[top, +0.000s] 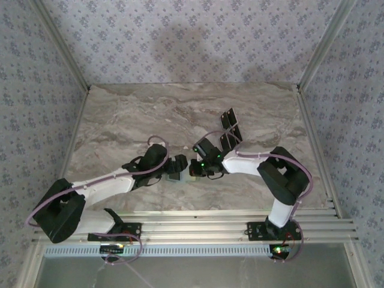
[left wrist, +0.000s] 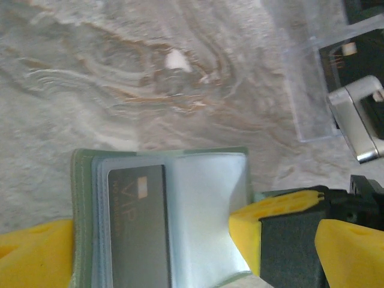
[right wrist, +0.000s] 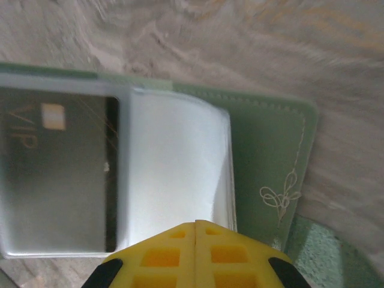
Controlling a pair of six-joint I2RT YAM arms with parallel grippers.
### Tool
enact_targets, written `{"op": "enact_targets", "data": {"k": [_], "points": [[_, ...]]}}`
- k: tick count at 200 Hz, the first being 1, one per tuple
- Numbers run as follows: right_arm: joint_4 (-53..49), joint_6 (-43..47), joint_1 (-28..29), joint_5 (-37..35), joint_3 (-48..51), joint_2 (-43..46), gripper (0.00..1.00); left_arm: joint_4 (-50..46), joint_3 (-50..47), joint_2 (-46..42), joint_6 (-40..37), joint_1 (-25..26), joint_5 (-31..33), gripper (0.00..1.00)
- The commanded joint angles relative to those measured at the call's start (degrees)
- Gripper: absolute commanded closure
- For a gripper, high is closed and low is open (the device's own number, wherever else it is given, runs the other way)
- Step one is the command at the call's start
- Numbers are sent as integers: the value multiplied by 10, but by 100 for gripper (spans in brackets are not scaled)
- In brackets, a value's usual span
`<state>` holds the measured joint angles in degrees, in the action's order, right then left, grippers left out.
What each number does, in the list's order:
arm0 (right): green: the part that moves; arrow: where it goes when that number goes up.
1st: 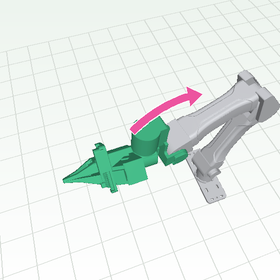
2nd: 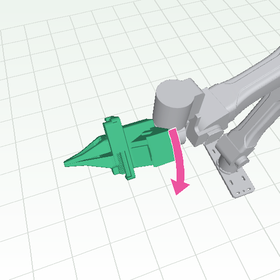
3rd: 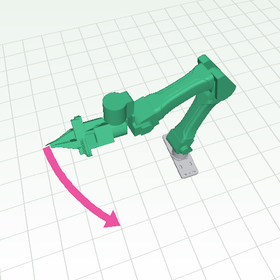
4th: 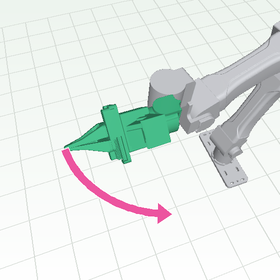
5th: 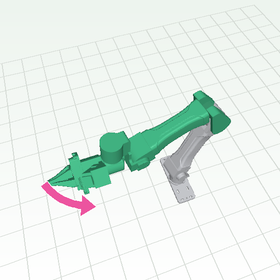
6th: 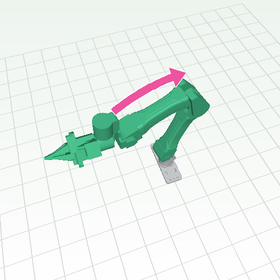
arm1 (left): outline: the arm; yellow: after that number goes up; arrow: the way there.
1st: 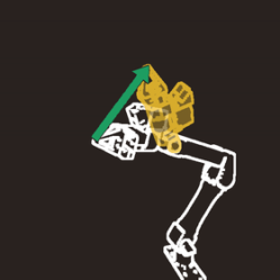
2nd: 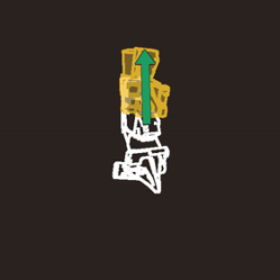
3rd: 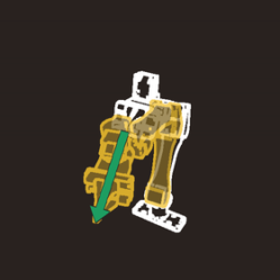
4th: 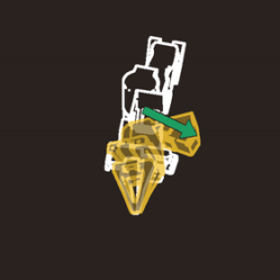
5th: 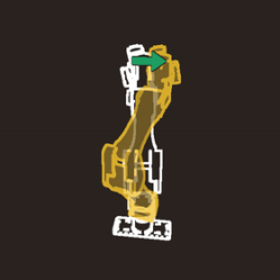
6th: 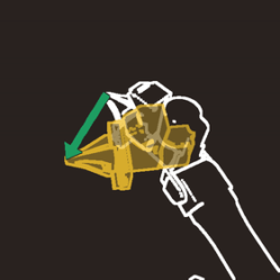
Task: Put the credit cards into the card holder
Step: Move the card holder to the bottom-center of the table.
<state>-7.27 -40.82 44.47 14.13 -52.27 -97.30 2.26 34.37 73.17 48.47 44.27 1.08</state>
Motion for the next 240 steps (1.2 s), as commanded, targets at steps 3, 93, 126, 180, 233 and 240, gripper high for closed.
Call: {"op": "enact_targets", "data": {"k": [3, 93, 126, 180, 233, 240], "points": [[-46, 12, -26, -26, -1, 73, 92, 21, 24, 6, 8, 13, -10, 0], [-110, -5, -146, -58, 127, 249, 83, 65, 113, 125, 22, 100, -2, 0], [-136, -5, -166, -68, 165, 286, 76, 74, 162, 171, 23, 137, -2, 0], [-169, 5, -208, -63, 214, 330, 73, 88, 235, 243, 30, 191, -12, 1], [-159, -7, -194, -50, 276, 336, 79, 88, 261, 272, 33, 207, -13, 1], [-150, -12, -188, -47, 286, 335, 80, 88, 259, 271, 33, 207, -11, 1]]}}
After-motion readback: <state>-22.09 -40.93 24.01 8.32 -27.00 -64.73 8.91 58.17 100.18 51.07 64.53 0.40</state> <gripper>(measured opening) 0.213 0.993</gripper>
